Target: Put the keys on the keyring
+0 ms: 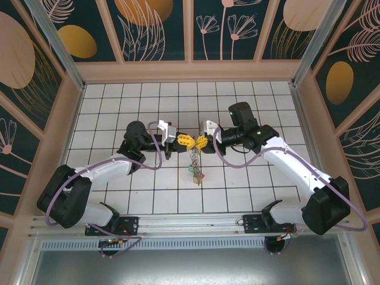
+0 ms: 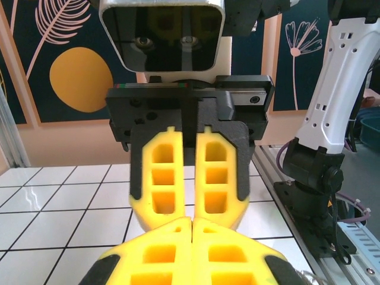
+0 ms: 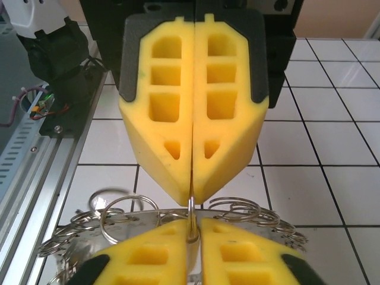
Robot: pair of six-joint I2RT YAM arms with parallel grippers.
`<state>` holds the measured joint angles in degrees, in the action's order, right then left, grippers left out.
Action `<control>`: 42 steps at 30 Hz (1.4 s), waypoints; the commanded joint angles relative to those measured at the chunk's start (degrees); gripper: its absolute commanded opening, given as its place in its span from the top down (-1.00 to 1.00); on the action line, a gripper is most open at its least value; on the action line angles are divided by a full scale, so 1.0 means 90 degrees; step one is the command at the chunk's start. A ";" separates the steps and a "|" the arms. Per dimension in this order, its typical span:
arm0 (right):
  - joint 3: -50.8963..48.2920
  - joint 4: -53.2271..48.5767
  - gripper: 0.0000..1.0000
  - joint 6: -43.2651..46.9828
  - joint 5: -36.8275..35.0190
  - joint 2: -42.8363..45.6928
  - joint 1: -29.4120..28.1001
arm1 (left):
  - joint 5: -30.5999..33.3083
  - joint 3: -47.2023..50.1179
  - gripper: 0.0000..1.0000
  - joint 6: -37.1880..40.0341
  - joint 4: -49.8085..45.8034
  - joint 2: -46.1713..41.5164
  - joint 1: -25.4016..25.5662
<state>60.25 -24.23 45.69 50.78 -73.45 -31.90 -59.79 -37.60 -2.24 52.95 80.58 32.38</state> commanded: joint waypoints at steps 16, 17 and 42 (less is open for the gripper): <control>0.0083 -0.0384 1.00 0.0203 -0.0153 0.0011 0.0009 | 0.0135 -0.0858 0.44 0.2489 -0.4304 -0.0631 0.0058; 0.0080 -0.0391 1.00 0.0202 -0.0153 0.0017 0.0009 | 0.0194 -0.0897 0.42 0.2570 -0.4495 -0.0647 0.0061; 0.0425 -0.0656 1.00 0.0327 -0.0437 -0.0402 -0.0197 | 0.0312 -0.1540 0.45 0.2771 -0.5494 0.0020 0.0093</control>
<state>61.76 -30.37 47.70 44.99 -77.12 -33.39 -55.66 -49.74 22.06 5.15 79.92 32.73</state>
